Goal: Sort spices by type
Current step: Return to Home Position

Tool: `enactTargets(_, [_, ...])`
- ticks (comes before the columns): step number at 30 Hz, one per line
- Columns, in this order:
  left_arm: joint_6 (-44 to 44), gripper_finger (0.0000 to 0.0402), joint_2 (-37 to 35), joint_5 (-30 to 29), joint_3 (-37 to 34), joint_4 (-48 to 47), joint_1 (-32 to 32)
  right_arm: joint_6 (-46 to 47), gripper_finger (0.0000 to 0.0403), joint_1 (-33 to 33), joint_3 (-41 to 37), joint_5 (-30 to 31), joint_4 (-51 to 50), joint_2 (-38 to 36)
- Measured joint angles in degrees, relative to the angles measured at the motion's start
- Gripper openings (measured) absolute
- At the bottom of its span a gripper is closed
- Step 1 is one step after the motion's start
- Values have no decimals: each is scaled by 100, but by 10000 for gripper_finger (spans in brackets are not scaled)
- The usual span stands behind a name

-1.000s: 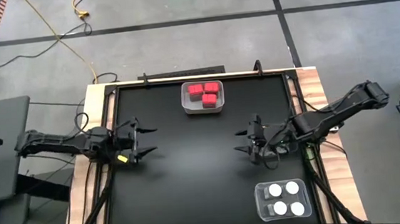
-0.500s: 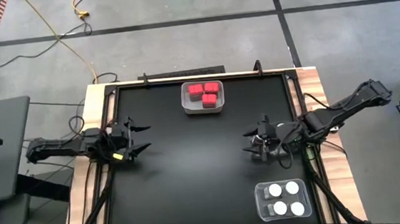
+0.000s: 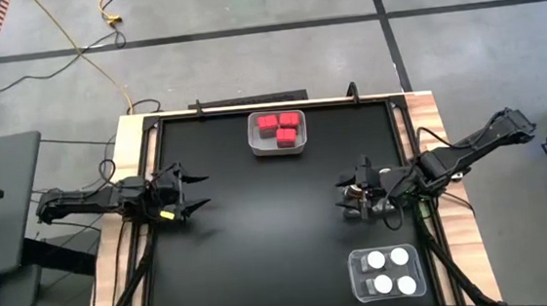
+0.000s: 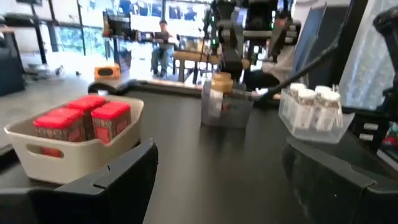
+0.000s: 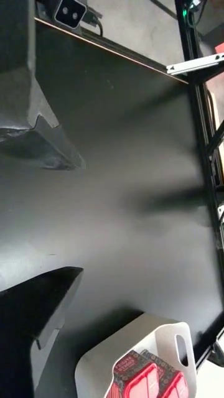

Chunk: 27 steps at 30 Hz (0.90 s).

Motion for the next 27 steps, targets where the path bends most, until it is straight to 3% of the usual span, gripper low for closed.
enactTargets(6, [2, 327, 40, -17, -11, 136, 0, -243, 291, -34, -607, -38, 749, -233])
enactTargets(14, [2, 327, 40, -20, -22, 263, 0, -796, 291, -475, -2316, -909, 3510, -1017])
enactTargets(21, [2, 327, 43, -17, -24, 272, 0, -754, 291, -946, -3162, -914, 4065, -1925])
enactTargets(27, [2, 327, 45, -24, -26, 272, 0, -706, 291, -784, -3397, -820, 3841, -2986])
